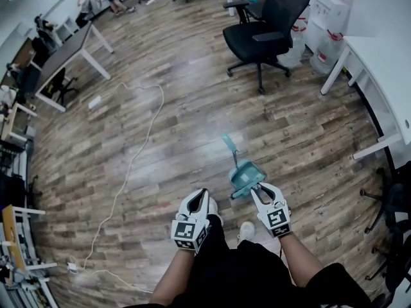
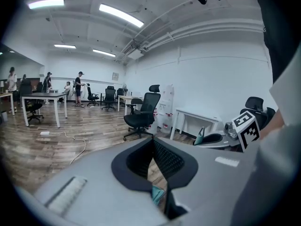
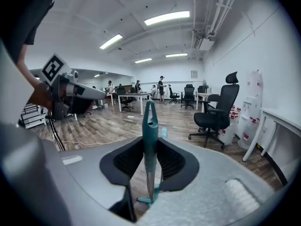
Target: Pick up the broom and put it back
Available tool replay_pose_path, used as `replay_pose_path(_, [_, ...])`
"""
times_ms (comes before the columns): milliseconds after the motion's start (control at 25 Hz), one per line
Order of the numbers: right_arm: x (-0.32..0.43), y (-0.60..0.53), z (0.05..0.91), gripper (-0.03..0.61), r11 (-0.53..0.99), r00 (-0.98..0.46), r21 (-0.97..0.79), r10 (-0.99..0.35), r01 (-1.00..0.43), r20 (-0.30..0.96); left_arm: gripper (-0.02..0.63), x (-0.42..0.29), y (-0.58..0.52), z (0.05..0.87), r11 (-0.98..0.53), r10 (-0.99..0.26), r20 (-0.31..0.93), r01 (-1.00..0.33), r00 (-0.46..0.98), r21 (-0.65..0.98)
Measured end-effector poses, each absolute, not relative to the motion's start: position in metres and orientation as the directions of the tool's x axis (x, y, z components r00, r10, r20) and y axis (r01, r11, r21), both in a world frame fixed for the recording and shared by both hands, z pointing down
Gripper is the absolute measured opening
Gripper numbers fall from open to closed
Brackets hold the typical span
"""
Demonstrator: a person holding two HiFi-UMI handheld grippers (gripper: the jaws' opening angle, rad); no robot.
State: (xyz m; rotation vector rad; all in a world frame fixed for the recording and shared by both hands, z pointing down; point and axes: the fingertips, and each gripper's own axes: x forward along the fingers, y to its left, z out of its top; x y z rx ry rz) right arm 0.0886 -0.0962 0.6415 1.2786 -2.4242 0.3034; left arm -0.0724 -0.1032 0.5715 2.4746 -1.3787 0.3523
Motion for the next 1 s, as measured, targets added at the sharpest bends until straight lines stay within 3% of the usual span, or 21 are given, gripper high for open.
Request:
replay_pose_path(320, [0.077, -0.089, 0.559, 0.094, 0.603, -0.573, 0.040, -0.774, -0.797, 0.270, 0.017, -0.055, -0.095, 0.548, -0.530, -0.795, 0.290, -0.843, 0.532, 0.092])
replay_pose_path(1000, [0.092, -0.087, 0.448, 0.094, 0.539, -0.530, 0.084, -0.841, -0.838, 0.111, 0.017, -0.034, -0.090, 0.517, -0.581, -0.789, 0.194, -0.811, 0.582, 0.070])
